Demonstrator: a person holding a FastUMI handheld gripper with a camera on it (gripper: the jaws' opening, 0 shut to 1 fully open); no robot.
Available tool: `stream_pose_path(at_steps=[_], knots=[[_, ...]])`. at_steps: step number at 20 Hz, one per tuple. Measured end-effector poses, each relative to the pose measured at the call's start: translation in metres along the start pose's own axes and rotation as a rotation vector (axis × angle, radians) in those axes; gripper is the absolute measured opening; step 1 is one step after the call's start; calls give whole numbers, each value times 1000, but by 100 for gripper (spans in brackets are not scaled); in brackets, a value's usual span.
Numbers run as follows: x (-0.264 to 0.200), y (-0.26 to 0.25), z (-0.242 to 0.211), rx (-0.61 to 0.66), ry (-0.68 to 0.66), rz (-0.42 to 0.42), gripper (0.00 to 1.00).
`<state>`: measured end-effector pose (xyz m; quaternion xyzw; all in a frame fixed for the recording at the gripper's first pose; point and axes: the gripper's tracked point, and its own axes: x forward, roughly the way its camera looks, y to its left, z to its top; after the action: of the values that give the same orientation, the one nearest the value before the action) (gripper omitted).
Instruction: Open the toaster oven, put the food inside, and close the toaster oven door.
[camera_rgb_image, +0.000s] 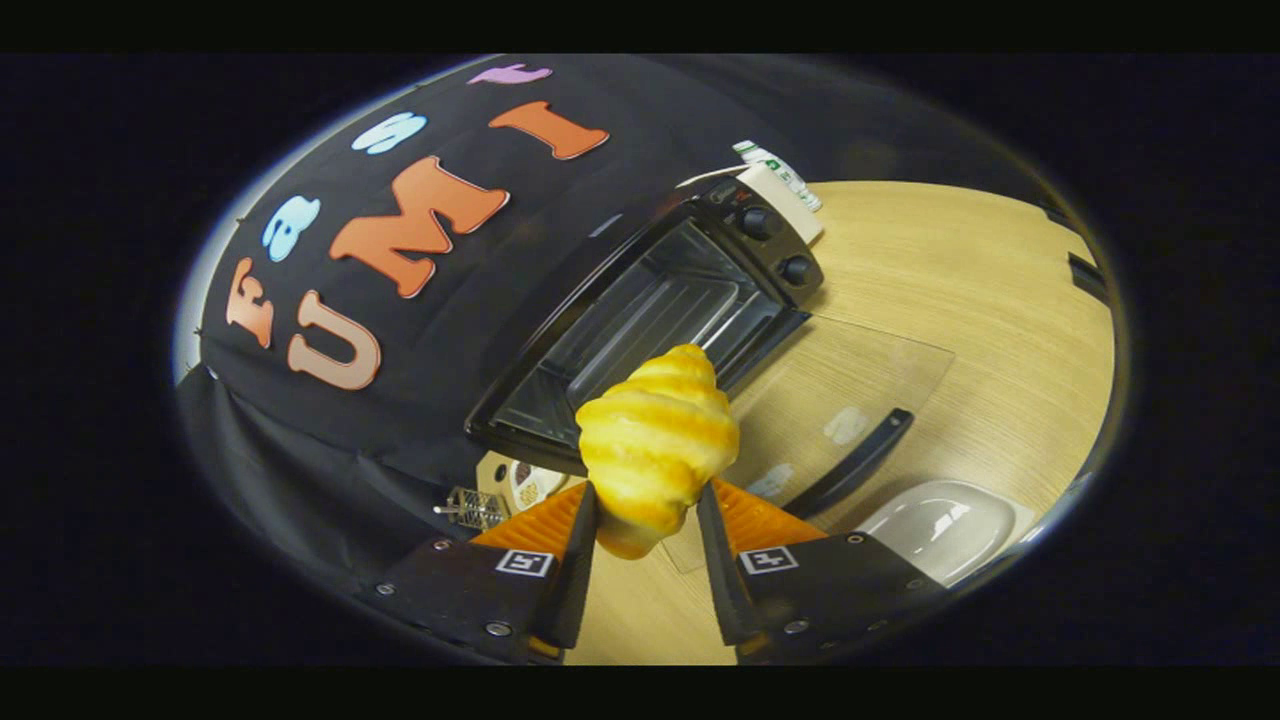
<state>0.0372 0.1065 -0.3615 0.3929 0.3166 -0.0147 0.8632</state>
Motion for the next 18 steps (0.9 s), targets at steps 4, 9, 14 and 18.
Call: stream_pose_path(at_steps=[4, 9, 14, 18], knots=[[35, 9, 18, 39, -32, 35, 53], [74, 15, 25, 94, -24, 55, 53], [103, 28, 30, 156, -27, 99, 53], [121, 35, 30, 213, -20, 127, 53]])
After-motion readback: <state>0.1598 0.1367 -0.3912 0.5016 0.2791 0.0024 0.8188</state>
